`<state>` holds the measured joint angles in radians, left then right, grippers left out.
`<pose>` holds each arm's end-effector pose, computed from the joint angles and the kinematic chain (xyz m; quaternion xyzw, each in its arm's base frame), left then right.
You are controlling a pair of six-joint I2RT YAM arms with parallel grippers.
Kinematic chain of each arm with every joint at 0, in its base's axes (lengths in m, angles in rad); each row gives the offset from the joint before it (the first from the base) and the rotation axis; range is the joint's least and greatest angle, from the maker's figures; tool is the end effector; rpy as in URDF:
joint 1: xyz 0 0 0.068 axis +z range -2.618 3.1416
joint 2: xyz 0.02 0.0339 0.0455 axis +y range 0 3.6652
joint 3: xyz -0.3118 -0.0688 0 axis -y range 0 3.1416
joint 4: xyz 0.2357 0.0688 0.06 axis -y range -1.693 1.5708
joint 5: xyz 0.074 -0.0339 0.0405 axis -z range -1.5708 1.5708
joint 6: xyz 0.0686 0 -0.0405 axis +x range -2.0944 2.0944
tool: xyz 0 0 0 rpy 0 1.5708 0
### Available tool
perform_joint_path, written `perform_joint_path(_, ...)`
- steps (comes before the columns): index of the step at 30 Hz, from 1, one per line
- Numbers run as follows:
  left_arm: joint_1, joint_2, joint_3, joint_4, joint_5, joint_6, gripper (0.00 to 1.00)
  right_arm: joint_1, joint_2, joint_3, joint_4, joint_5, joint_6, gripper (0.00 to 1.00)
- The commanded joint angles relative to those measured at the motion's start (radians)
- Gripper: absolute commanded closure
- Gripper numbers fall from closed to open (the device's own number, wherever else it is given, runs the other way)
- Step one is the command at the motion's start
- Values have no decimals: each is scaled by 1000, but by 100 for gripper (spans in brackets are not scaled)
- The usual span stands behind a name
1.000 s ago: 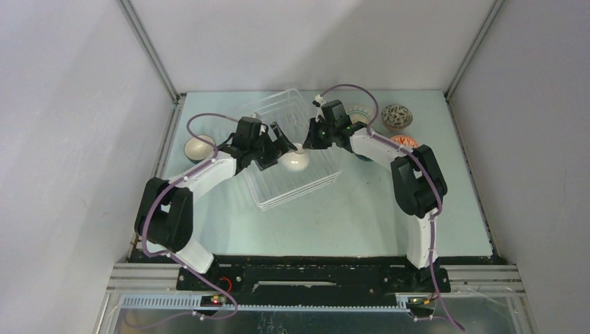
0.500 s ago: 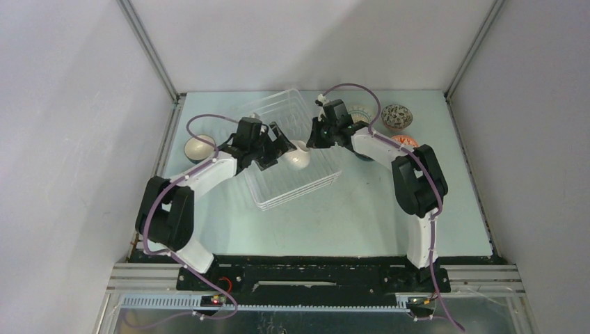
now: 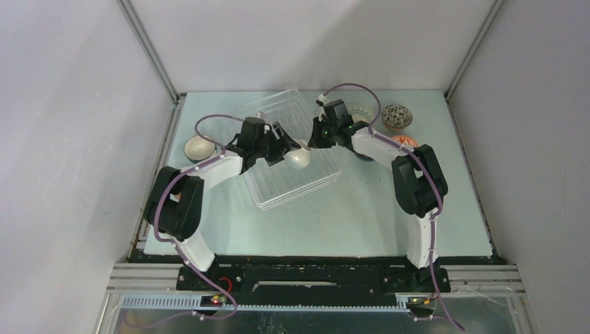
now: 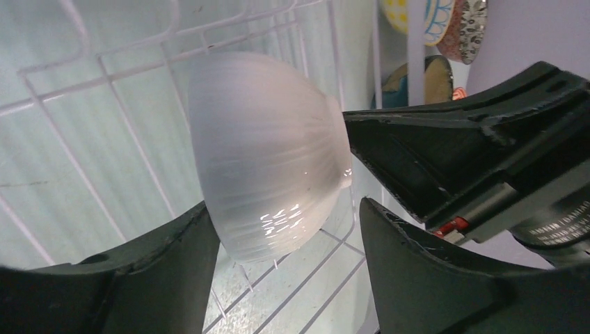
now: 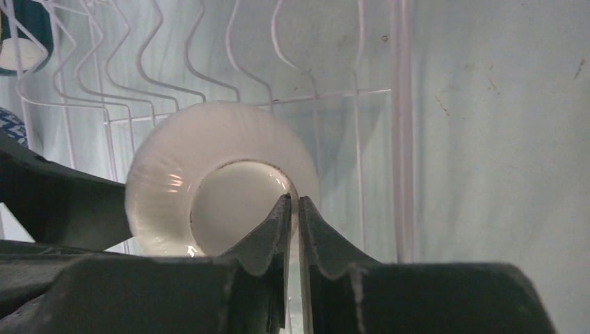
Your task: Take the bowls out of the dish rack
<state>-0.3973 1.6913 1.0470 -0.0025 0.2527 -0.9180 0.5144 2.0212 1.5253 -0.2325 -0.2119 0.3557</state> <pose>0.3567 -0.1683 0.2448 -0.1743 0.8726 -0.3596 0.2810 0.4255 0.2570 0.2409 -0.1150 0.9012 0.2589 0.3280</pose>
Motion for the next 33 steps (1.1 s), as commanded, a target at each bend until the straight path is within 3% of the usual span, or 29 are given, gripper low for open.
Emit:
perform_joint_path(1, -7, -16, -10, 114, 55, 7, 28, 11, -18, -18, -86, 0, -26, 84)
perform_joint_path(12, -14, 12, -7, 183, 94, 15, 48, 9, -47, -34, -71, -8, -20, 80)
perform_joint_path(20, -14, 22, -3, 208, 99, 30, 71, 13, -58, -31, -68, 1, -20, 79)
perform_joint_path(31, -14, 18, -13, 308, 150, 36, 90, 22, -107, -38, -81, 26, -18, 78)
perform_joint_path(33, -14, 18, -17, 345, 174, 31, 99, 23, -115, -39, -82, 31, -18, 78)
